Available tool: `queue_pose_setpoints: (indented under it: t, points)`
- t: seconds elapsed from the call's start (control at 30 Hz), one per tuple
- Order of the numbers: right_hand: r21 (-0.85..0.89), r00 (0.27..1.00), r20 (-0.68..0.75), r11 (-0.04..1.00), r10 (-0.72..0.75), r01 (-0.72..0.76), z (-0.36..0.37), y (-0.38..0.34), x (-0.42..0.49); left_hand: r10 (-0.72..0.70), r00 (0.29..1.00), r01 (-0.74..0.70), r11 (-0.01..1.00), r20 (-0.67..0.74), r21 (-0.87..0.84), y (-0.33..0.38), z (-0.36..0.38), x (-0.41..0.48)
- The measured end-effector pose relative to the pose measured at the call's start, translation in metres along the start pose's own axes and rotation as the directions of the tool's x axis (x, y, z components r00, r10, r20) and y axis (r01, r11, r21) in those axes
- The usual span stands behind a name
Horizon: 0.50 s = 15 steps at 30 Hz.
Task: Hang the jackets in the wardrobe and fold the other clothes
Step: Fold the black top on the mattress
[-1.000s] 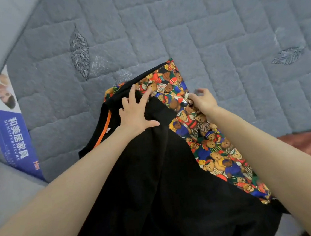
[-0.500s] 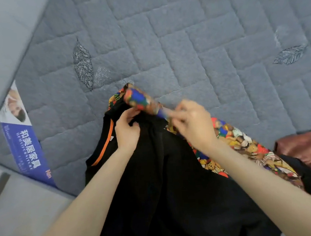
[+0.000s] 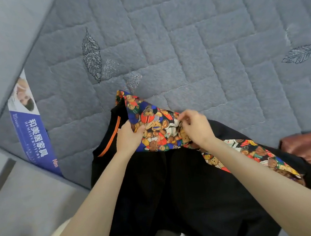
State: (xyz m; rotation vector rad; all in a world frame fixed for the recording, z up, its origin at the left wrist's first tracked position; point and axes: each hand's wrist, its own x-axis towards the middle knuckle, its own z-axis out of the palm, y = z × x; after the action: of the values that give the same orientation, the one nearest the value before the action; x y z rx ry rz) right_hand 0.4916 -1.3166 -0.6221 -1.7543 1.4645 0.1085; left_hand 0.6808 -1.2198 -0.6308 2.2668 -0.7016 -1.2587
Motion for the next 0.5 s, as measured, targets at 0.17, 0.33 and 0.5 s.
queue_pose_setpoints:
  t: [0.17,0.33,0.5]
  points:
    - [-0.041,0.886,0.183,0.904,0.426,-0.426,0.005,-0.008,0.019,-0.057,0.998,0.055,0.995,0.022,0.082,-0.027,-0.005,-0.017]
    - [0.44,0.839,0.307,0.715,0.449,-0.543,0.001,-0.03,0.016,-0.115,0.987,0.093,0.978,0.114,0.185,-0.033,-0.018,-0.026]
    - [0.627,0.941,0.184,0.703,0.285,-0.336,-0.029,-0.041,0.0,-0.066,0.996,0.056,0.983,-0.056,-0.175,0.006,-0.039,-0.022]
